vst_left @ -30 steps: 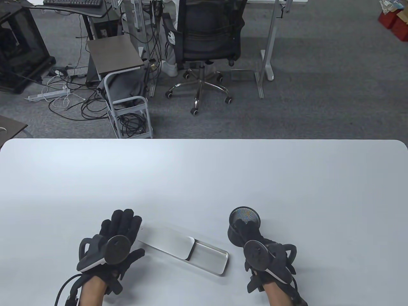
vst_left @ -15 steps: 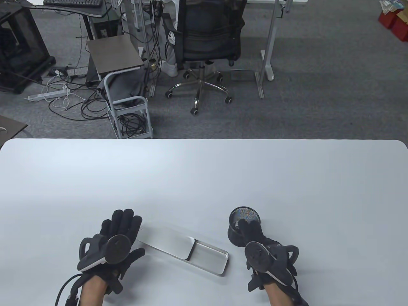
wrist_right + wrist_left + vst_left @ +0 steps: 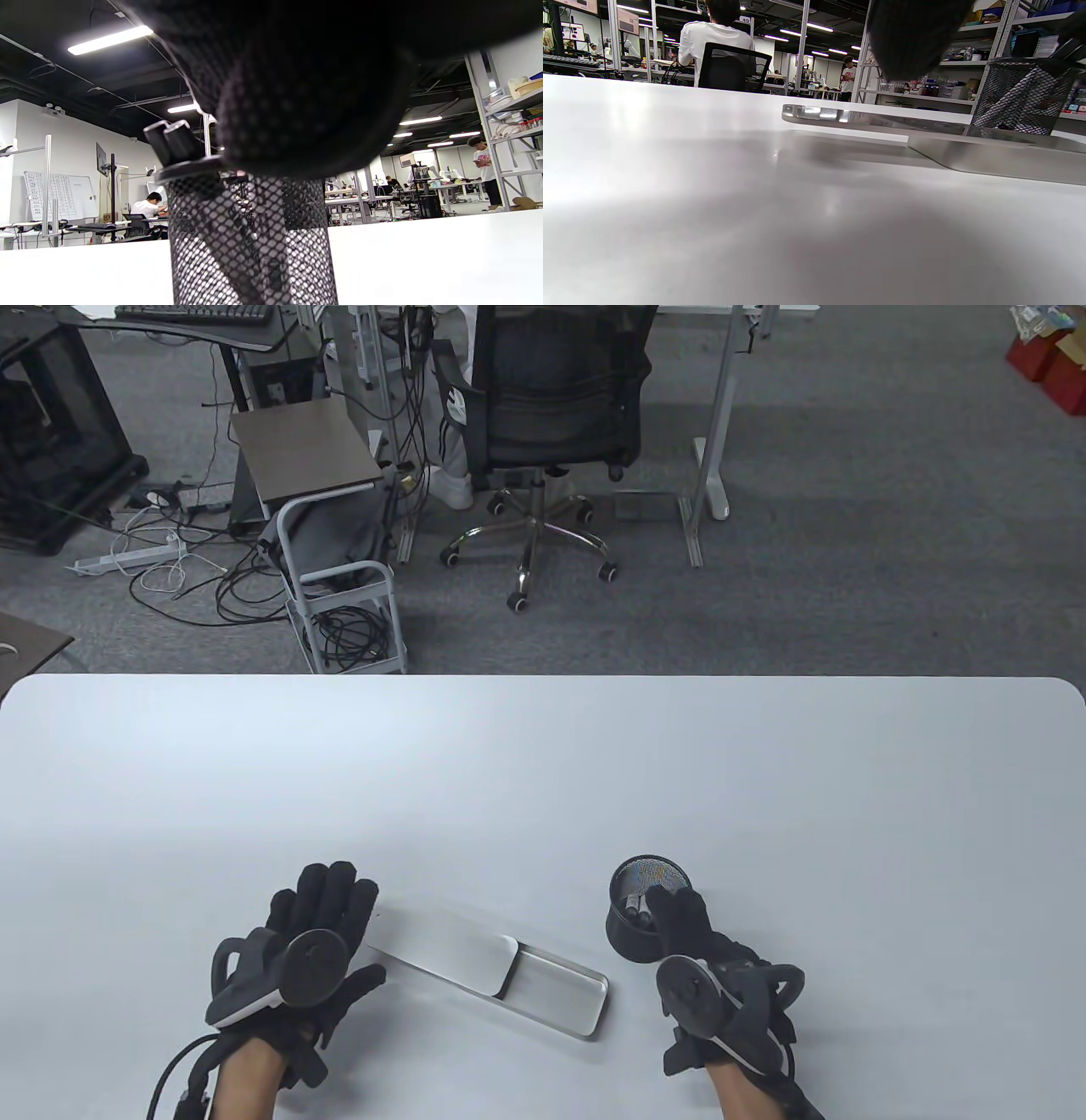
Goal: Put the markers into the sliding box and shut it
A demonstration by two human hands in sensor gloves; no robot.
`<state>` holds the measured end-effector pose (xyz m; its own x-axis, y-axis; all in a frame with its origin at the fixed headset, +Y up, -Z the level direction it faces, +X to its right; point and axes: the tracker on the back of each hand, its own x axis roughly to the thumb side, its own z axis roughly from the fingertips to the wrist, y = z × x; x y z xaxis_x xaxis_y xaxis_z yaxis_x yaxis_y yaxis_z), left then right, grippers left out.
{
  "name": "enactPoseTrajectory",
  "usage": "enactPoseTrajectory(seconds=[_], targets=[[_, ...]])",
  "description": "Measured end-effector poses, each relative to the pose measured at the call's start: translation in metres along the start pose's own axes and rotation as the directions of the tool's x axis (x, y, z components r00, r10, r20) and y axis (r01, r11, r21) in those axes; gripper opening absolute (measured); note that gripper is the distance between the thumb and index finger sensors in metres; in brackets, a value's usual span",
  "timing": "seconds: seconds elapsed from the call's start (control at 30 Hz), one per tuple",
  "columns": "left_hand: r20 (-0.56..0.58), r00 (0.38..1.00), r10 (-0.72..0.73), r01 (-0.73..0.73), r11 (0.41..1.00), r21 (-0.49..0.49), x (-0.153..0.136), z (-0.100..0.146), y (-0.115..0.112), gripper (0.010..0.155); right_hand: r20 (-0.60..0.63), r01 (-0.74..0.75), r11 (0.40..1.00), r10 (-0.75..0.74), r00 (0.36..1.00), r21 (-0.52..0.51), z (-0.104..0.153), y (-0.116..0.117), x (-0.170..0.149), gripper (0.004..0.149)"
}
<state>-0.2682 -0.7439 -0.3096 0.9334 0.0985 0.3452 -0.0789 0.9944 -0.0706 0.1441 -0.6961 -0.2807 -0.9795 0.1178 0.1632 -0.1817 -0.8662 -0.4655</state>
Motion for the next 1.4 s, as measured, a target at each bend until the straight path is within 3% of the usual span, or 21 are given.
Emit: enactPoseTrajectory(seconds=[0.47, 0.8, 1.0, 1.4], targets=[[-0.01, 1.0, 0.001, -0.001, 1.0, 0.007, -0.002, 0.001, 0.002, 0.092, -0.052, 0.066, 0.98, -0.077, 0.996, -0.186, 0.009, -0.025, -0.012, 0.037], [-0.011, 1.0, -0.002, 0.002, 1.0, 0.016, -0.003, 0.002, 0.003, 0.092, 0.004, 0.262, 0.899, -0.279, 0.96, -0.349, 0.019, -0.041, -0.015, 0.037], [-0.012, 1.0, -0.004, 0.004, 1.0, 0.013, -0.003, 0.002, 0.004, 0.092, 0.08, 0.368, 0.883, -0.36, 0.929, -0.29, 0.02, -0.038, -0.006, 0.037], [-0.012, 1.0, -0.006, 0.006, 1.0, 0.017, -0.003, 0.002, 0.005, 0.092, 0.158, 0.416, 0.909, -0.416, 0.896, 0.033, 0.017, -0.003, 0.024, 0.037]])
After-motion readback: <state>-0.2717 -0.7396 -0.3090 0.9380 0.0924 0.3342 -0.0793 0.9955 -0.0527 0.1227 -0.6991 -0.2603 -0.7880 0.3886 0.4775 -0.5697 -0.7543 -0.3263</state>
